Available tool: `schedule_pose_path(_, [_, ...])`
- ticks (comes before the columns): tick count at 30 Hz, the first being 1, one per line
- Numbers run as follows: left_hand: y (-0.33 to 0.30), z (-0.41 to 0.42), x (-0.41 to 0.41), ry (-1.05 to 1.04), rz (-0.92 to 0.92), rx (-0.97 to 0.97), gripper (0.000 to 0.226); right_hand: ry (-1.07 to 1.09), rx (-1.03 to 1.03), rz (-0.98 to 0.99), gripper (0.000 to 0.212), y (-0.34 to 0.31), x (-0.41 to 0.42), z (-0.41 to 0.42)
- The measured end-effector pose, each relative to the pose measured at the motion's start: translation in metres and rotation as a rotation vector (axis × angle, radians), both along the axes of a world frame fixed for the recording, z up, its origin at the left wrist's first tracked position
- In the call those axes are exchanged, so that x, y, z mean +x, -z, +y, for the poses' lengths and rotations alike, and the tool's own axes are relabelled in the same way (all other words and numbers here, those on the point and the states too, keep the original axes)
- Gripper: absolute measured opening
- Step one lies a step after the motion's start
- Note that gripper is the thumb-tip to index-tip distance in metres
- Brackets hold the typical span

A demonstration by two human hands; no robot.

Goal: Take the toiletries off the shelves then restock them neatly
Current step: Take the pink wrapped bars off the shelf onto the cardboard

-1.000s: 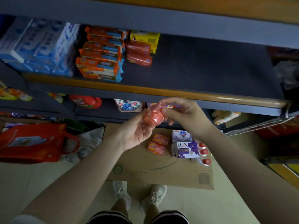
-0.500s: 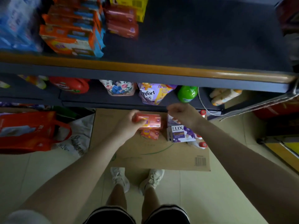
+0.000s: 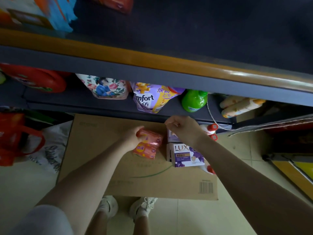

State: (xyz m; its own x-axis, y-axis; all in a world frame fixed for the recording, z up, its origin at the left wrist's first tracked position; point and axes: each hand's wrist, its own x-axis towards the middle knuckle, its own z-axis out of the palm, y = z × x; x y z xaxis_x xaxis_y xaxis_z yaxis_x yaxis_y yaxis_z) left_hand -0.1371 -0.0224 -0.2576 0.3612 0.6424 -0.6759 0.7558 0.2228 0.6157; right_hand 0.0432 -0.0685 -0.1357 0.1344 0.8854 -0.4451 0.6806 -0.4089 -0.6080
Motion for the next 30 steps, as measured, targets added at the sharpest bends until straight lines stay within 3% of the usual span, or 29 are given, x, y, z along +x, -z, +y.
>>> schedule_pose_path(5, [-0.008,-0.005,0.006,0.189,0.107,0.039,0.068,-0.046,0.065,0.011,0.015,-0.015,-0.006,-0.001])
schedule_pose_path(9, [-0.066,0.003,-0.001,0.216,0.036,0.282,0.054,-0.111,0.258,0.043,0.016,-0.055,-0.019,0.008])
schedule_pose_path(11, [-0.11,0.009,-0.013,0.24,-0.071,0.498,0.04,-0.137,0.391,-0.028,0.016,-0.077,-0.029,0.021])
schedule_pose_path(14, [-0.181,0.028,-0.04,0.361,-0.125,1.061,0.031,-0.019,0.552,-0.116,0.02,-0.109,-0.045,0.049])
schedule_pose_path(18, [-0.256,0.08,-0.075,0.505,0.103,1.534,0.032,0.111,0.762,-0.143,0.023,-0.139,-0.067,0.088])
schedule_pose_path(20, [-0.278,0.112,-0.087,0.423,0.236,1.561,0.043,0.116,0.808,-0.249,0.024,-0.147,-0.075,0.11])
schedule_pose_path(23, [-0.287,0.143,-0.099,0.429,0.344,1.367,0.069,0.029,0.793,-0.43,0.029,-0.151,-0.086,0.145])
schedule_pose_path(27, [-0.275,0.151,-0.106,0.425,0.288,1.328,0.069,-0.067,0.507,-0.582,0.046,-0.146,-0.097,0.175])
schedule_pose_path(30, [-0.268,0.151,-0.105,0.365,0.229,1.355,0.067,-0.065,0.461,-0.6,0.05,-0.145,-0.097,0.181])
